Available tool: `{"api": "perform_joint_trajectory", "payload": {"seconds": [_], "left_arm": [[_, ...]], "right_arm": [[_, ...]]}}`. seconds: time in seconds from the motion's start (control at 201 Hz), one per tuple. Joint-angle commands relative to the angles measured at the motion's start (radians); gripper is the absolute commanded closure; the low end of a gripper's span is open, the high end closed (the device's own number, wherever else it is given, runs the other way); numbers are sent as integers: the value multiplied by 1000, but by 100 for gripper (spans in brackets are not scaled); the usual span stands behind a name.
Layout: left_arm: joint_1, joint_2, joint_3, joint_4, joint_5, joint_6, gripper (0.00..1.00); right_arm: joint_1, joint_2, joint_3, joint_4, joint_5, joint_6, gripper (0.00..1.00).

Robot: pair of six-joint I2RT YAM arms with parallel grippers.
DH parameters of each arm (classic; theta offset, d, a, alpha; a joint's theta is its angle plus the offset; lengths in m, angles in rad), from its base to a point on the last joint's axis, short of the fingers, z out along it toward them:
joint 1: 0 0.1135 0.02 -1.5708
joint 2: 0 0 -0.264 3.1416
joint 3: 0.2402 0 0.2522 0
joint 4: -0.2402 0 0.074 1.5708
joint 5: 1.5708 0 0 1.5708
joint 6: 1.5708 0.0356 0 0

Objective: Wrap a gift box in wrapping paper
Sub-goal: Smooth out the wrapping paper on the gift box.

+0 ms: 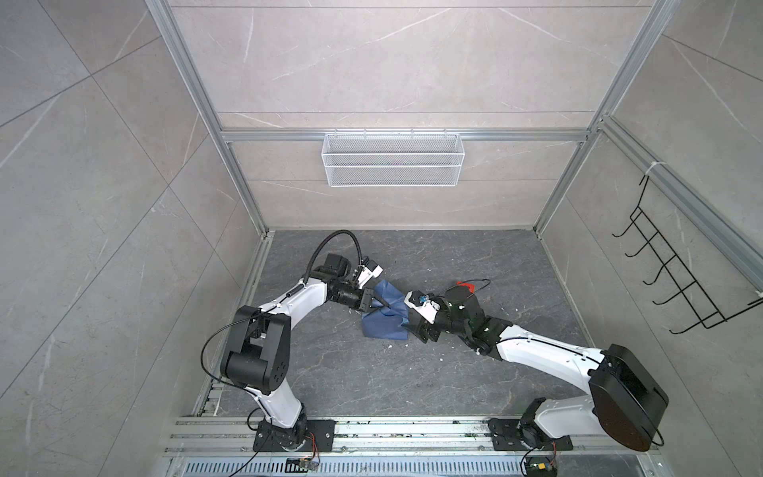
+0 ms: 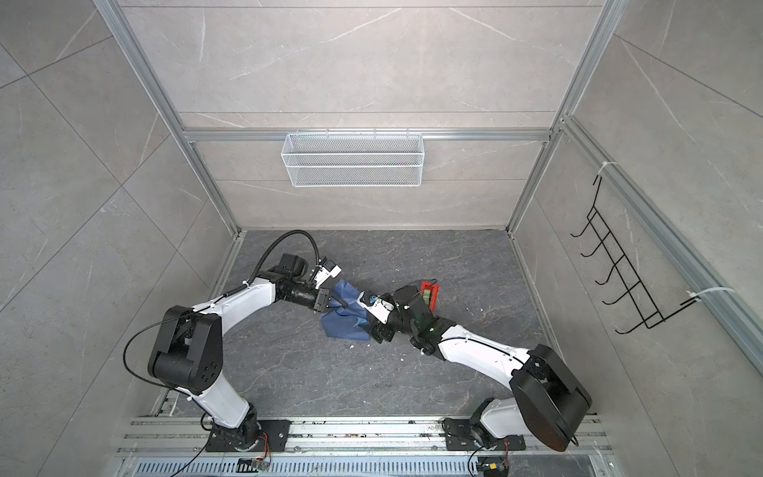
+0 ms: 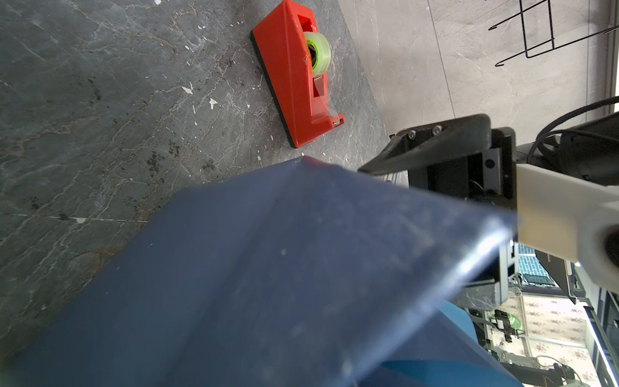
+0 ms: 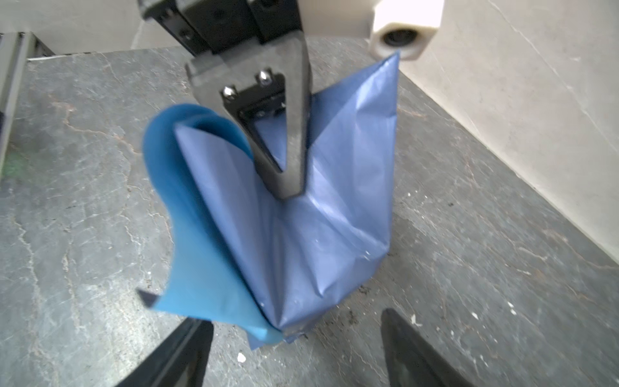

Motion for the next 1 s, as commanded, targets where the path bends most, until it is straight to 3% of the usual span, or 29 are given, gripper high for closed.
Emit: {"api": "perform_joint_trajectory", "payload": {"seconds": [0.0, 0.269, 0.329, 0.433, 0.528, 0.662, 0.827, 0.996], "left_arm": [[-7, -15, -9, -56, -55, 20, 100], [-7, -20, -15, -57, -60, 26, 100], [-8, -18, -25, -44, -60, 27, 100], [-7, -2, -17, -50, -59, 21, 100], [-7, 1, -1, -67, -60, 30, 100], [-9, 0, -26, -40, -60, 27, 100], [-10, -8, -25, -47, -63, 30, 100], [-10, 7, -7, -60, -62, 29, 100]], "right_arm": [[9, -49, -29, -21, -9, -38, 18], [75, -62, -140, 133, 93, -78, 14], [84, -39, -129, 169, 119, -74, 19], [86, 12, -80, 167, 154, -78, 44], [88, 31, -43, 146, 158, -83, 49], [88, 26, -14, 92, 172, -134, 68], [89, -12, 15, 0, 150, -136, 77], [88, -33, 31, -42, 166, -134, 73]]}}
